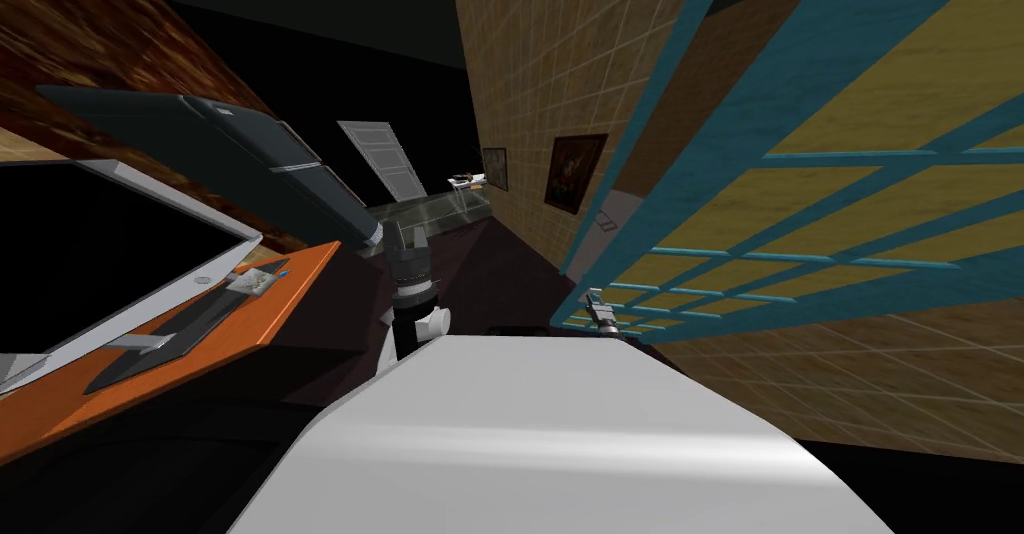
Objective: Pull the door open
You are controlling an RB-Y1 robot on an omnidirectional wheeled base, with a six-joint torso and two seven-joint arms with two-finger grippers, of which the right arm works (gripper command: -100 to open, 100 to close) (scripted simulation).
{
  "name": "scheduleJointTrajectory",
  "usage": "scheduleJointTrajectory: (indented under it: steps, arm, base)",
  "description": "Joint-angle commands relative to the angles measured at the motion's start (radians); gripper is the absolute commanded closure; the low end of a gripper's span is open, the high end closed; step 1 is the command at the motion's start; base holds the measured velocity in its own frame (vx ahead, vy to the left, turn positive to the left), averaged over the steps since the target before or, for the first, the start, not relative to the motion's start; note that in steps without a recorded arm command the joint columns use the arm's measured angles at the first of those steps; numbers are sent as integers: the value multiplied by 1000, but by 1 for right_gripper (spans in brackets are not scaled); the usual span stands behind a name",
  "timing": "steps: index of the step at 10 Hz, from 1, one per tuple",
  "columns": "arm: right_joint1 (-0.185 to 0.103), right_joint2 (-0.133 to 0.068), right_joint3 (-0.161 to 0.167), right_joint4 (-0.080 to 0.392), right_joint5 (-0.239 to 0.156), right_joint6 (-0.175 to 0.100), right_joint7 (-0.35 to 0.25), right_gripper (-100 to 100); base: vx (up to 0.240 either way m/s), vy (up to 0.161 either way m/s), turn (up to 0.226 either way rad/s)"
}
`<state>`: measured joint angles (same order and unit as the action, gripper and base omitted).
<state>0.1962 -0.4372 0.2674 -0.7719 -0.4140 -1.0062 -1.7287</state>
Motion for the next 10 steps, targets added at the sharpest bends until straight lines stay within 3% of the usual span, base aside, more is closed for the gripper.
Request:
scheduleJointTrajectory:
  steps: [1, 6, 7, 10]
  arm:
    - [13, -14, 17, 6, 12, -30, -21, 100]
    - [49, -53, 58, 11, 39, -99, -69, 100]
    - [44, -47, 56, 10, 37, -86, -63, 100]
    - [52, -58, 70, 29, 46, -119, -80, 100]
  base:
    - [-202, -38, 110]
    - [-187, -53, 94]
    - [-88, -19, 21]
    - [-168, -44, 132]
